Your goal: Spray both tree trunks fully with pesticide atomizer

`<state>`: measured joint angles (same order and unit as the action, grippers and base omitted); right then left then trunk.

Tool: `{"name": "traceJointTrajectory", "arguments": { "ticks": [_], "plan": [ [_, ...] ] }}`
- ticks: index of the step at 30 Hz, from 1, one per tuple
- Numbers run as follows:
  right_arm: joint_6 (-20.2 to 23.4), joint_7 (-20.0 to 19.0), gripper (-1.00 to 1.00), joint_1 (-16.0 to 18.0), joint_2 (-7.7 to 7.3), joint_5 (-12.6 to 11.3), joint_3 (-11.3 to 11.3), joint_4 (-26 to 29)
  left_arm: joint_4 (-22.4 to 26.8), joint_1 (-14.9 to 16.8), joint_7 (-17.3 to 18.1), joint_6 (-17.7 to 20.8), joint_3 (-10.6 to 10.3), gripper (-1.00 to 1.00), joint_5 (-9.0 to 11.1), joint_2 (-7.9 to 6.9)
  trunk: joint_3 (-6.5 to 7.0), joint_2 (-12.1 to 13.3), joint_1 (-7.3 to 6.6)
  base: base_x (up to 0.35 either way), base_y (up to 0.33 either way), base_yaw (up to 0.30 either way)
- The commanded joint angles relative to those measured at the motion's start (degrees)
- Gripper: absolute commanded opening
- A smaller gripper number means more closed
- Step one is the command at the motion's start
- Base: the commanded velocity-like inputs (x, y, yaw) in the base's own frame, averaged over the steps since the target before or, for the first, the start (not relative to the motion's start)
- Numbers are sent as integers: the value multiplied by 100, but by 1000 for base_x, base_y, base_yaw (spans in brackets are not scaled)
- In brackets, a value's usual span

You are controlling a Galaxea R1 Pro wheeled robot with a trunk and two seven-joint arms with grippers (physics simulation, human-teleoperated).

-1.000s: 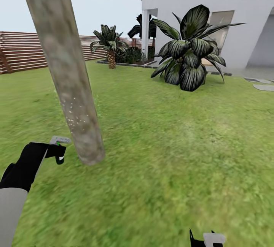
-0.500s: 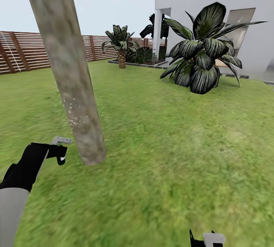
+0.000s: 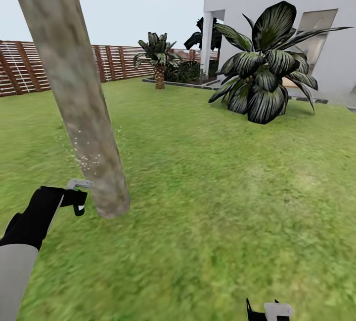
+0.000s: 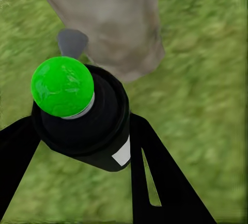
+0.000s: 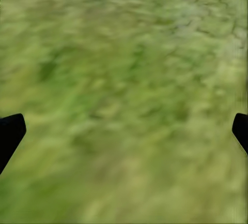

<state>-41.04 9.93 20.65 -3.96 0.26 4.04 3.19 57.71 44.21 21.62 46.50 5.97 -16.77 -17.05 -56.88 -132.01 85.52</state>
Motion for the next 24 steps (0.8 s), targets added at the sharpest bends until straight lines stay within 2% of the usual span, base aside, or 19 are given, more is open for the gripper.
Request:
{"name": "traceJointTrajectory", "arguments": {
  "ticks": [1, 8, 11, 13, 15, 18, 23, 24],
  "plan": [
    [0, 0, 100, 0, 0, 0, 0, -1, 2, 0, 0, -1, 0, -100, -2, 0, 0, 0, 0, 0, -273, 254],
    [0, 0, 100, 0, 0, 0, 0, 0, -76, 0, -7, 0, 1, -100, 2, 0, 0, 0, 0, 149, -239, 224],
    [0, 0, 100, 0, -7, 2, 0, -2, -406, 0, -9, -18, 10, -100, -9, -13, 0, 0, 0, 239, -192, 17],
    [0, 0, 100, 0, -8, 8, 0, -3, -610, 0, -16, -187, 18, -100, -18, -18, 0, 0, 0, 241, -190, 2],
    [0, 0, 100, 0, -9, 9, 0, -3, -784, 0, -95, -448, 222, -100, -13, -15, 0, 0, 0, 242, -189, 0],
    [0, 0, 100, 0, -9, 8, -1, -3, -846, 0, -211, -521, 451, -100, -17, -14, 0, 0, 0, 242, -188, 0],
    [0, 0, 100, 0, -2, 8, 0, -3, -899, -116, -238, -542, 498, -100, 14, 22, 0, 0, 0, 242, -188, 0],
    [0, 0, 100, 0, -4, 7, 0, -3, -1098, -202, -243, -722, 503, -100, 6, 92, 0, 0, 0, 242, -188, 0]
  ]
}}
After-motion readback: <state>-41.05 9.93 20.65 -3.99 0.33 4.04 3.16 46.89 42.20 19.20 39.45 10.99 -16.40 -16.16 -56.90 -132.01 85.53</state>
